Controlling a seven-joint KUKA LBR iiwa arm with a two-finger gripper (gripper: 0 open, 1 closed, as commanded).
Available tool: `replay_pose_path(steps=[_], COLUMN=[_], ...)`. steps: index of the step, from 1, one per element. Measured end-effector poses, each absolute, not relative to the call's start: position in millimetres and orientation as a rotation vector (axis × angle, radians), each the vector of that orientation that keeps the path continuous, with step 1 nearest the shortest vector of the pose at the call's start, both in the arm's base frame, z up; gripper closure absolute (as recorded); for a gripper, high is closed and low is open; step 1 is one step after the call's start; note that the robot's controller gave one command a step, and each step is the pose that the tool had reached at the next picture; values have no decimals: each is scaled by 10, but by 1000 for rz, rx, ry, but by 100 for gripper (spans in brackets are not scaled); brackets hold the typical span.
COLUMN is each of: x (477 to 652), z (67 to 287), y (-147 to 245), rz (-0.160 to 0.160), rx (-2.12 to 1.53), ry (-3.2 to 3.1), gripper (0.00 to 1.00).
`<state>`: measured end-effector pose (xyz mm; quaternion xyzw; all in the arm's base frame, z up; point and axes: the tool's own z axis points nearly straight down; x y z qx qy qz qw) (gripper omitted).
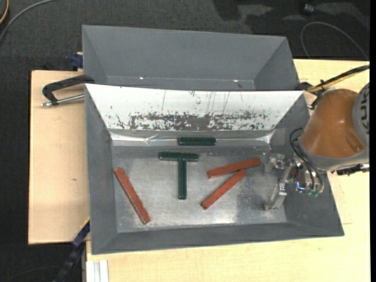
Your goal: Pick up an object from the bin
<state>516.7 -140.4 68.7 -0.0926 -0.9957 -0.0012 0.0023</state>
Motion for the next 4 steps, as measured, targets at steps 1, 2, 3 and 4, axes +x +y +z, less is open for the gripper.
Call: replay_pose_path(steps=[1, 2, 3, 4], x=[4938, 5052, 5226, 5062], z=[703, 707, 881, 708], y=[-577, 57, -119, 1031], rz=[-8, -3, 3, -6], rx=[-164, 684, 1620, 1529], ry=[-3134, -3073, -2700, -2749], gripper=[0, 0, 0, 0])
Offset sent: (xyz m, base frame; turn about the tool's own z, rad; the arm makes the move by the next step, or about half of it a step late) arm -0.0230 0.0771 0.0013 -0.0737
